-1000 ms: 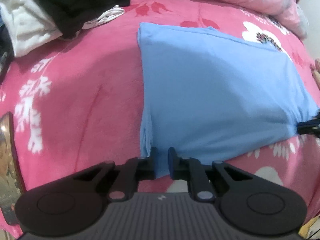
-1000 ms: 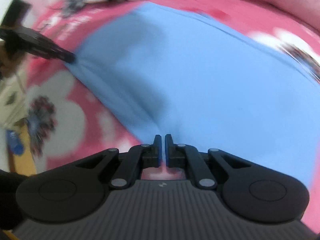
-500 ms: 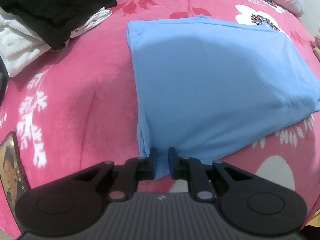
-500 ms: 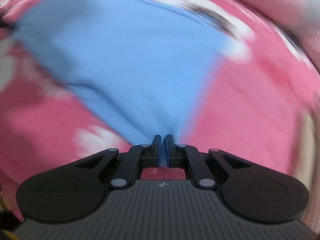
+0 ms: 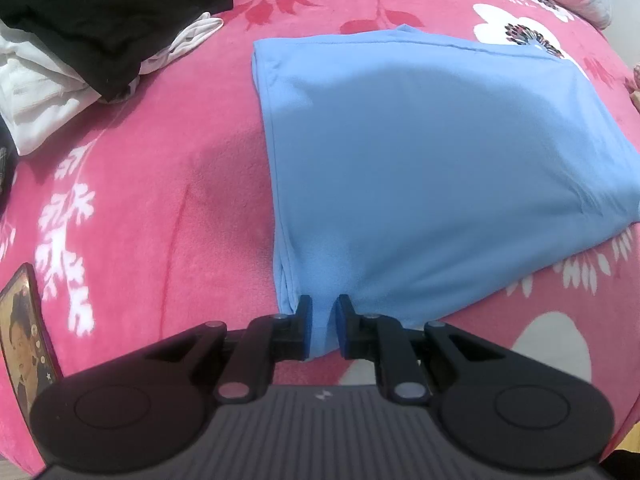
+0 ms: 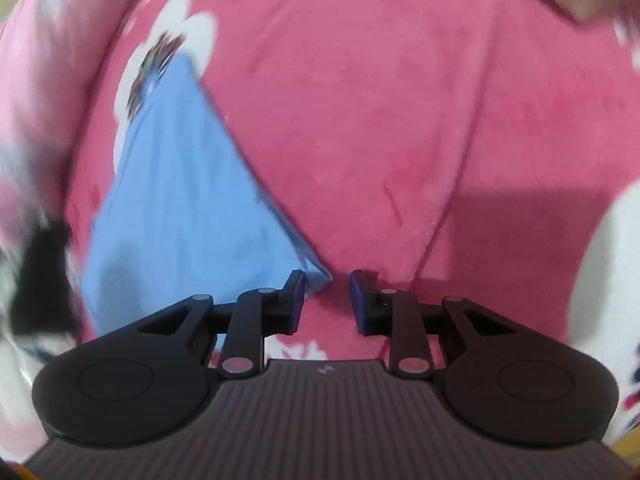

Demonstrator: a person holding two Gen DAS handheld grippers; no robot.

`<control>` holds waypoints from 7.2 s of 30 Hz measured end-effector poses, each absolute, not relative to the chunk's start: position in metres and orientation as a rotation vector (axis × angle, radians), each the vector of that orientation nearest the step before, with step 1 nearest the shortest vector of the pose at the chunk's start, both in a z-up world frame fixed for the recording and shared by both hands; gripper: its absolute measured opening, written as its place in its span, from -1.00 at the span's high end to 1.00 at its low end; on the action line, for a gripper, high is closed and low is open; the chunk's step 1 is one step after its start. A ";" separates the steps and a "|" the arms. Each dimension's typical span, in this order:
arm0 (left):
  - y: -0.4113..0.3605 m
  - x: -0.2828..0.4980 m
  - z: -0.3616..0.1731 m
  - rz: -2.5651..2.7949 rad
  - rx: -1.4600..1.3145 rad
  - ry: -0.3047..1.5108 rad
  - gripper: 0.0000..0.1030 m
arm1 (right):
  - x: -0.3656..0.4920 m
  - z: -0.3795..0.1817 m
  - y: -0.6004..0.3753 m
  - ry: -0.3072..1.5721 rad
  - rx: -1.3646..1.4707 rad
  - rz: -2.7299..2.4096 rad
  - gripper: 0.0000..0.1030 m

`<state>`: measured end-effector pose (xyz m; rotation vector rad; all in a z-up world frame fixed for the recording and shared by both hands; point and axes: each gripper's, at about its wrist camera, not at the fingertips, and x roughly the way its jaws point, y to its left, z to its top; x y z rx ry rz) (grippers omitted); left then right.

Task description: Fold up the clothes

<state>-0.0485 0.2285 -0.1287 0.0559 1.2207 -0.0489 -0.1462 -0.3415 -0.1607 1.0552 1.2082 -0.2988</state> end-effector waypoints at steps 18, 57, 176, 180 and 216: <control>0.225 -0.048 -0.128 -0.015 0.056 1.228 0.73 | -0.171 -0.174 -0.361 1.071 1.337 -0.351 0.24; 0.223 -0.047 -0.125 -0.066 0.141 1.242 0.72 | -0.107 -0.138 -0.343 1.326 0.638 -0.073 0.80; 0.282 -0.043 -0.141 0.564 -0.585 1.582 -0.40 | 0.113 -0.108 0.064 1.171 -0.102 0.379 0.50; 0.280 -0.042 -0.141 0.603 -0.602 1.583 -0.41 | 0.113 -0.117 0.064 1.204 -0.110 0.358 0.50; 0.282 -0.047 -0.147 0.666 -0.666 1.573 -0.46 | 0.112 -0.129 0.059 1.236 -0.085 0.313 0.50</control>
